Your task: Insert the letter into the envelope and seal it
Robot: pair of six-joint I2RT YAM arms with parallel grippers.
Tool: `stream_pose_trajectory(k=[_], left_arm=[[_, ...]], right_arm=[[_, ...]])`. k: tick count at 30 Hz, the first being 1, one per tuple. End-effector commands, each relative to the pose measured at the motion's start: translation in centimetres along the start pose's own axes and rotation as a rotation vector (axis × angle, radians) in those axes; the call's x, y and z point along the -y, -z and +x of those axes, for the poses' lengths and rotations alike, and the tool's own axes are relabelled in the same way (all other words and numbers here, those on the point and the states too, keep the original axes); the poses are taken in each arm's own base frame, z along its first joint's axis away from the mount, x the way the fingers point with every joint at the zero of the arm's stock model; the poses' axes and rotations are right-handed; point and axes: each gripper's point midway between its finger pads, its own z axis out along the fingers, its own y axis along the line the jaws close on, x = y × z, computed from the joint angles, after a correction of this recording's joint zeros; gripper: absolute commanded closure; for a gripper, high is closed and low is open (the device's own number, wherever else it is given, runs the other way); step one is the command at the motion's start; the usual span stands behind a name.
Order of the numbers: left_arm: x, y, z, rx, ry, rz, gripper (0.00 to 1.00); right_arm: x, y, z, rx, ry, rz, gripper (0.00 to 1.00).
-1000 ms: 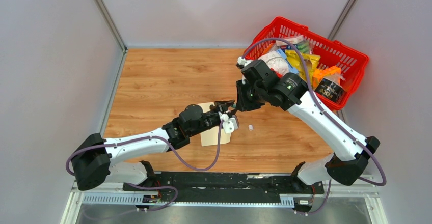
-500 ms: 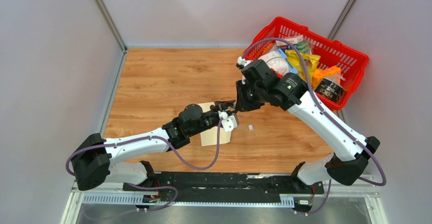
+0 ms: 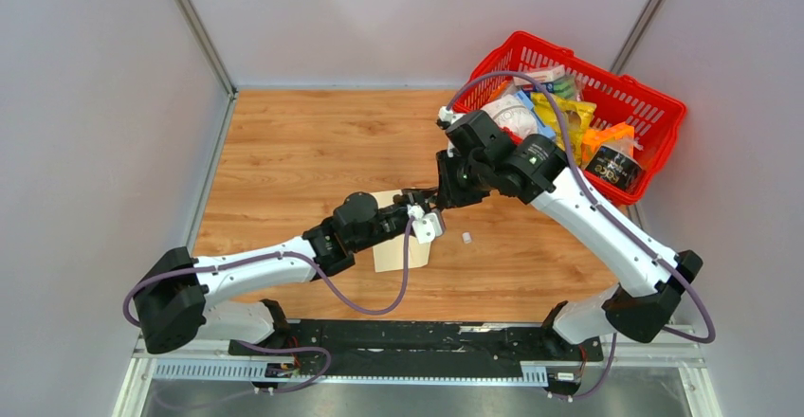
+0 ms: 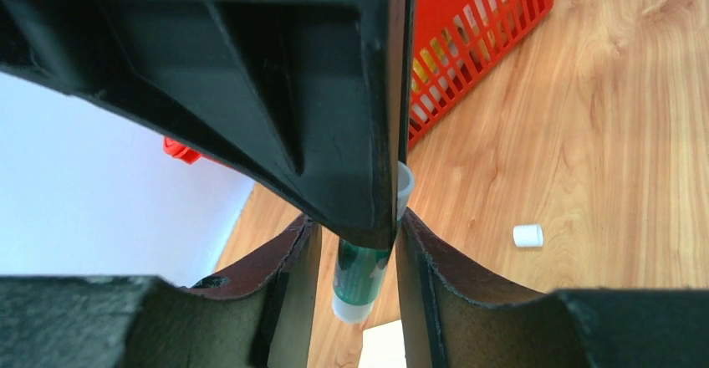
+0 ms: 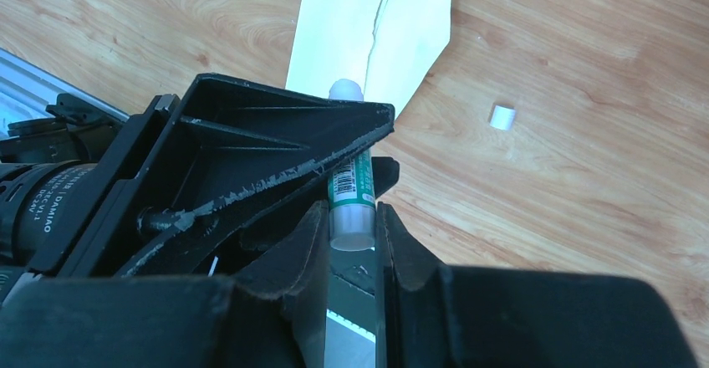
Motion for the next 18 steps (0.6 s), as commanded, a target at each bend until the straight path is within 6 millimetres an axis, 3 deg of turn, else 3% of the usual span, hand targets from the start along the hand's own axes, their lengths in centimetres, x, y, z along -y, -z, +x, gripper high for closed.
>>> stream_pose_trajectory(k=[1,7,12,18], left_arm=[[-1.0,-0.6,-2.4,0.068,0.019,-0.011,0.55],[-1.0,-0.7,-2.3,0.066,0.024,-0.009,0.62],[-0.5,-0.8,-1.9,0.056,0.036,0.004,0.85],[-0.8,-0.9,-1.8,0.05,0.053,-0.01,0.84]], right_arm=[[-1.4,0.6,-0.9,0.014,-0.014,-0.064,1.0],[-1.6,0.4,-1.0,0.005,-0.014,-0.061,1.0],[-2.0,0.6,-1.4,0.012,-0.017,-0.071,1.0],[-2.6,0.3,-1.4,-0.005,-0.01,-0.082,1.0]])
